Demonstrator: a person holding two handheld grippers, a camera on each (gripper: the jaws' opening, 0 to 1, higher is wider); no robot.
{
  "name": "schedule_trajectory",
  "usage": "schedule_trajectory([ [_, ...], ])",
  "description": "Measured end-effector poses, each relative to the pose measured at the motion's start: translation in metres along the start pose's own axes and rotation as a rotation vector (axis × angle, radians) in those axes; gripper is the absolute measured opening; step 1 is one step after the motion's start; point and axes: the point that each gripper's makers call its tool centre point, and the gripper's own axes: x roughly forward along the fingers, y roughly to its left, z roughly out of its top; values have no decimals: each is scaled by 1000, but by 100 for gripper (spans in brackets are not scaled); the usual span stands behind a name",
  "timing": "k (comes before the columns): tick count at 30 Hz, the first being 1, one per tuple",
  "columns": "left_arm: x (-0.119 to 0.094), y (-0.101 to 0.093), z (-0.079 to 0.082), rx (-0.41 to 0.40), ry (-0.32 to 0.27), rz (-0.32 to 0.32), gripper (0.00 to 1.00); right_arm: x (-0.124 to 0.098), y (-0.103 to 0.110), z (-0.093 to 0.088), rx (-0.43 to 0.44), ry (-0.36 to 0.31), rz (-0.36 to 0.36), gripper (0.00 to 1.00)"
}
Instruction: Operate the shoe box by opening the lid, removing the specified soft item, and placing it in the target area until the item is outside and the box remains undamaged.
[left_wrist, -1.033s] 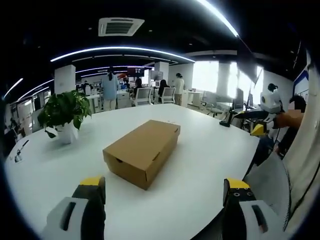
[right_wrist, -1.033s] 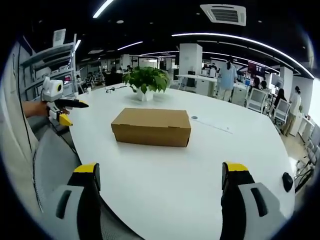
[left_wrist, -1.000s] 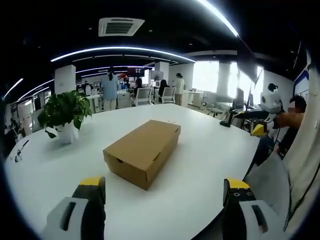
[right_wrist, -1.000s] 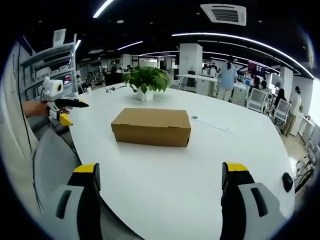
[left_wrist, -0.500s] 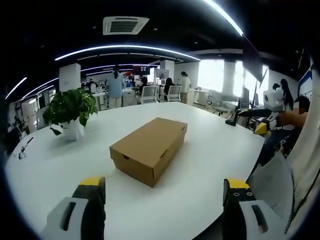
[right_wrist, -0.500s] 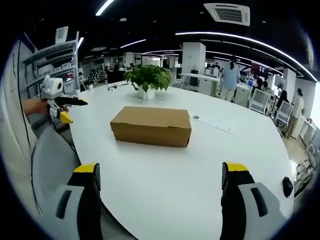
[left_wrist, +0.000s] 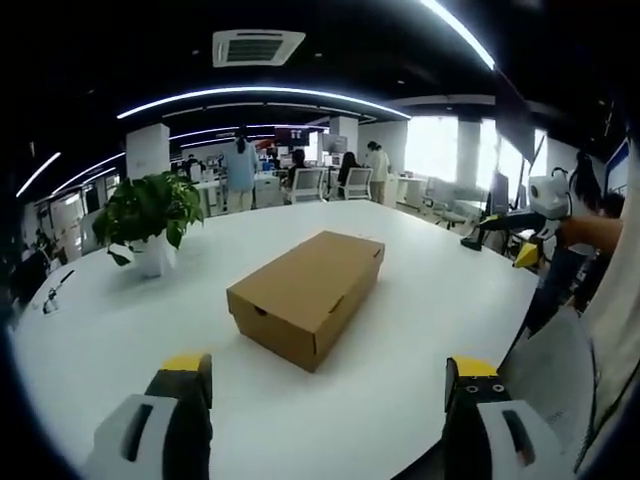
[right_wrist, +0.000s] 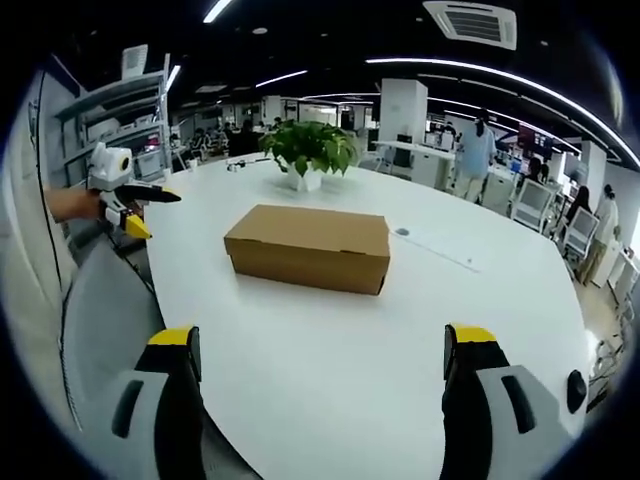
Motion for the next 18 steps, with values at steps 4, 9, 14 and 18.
schedule_trajectory([
  [4, 4, 1, -2, 1, 8, 10, 98, 6, -4, 0, 1, -2, 9, 96],
  [9, 8, 2, -6, -6, 17, 23, 97, 17, -8, 0, -8, -5, 27, 96],
  [14, 15, 2, -10, -24, 17, 33, 96, 26, -14, 0, -25, -6, 42, 94],
  [18, 20, 3, -14, -33, 20, 52, 95, 34, -21, 0, -29, -8, 53, 93],
])
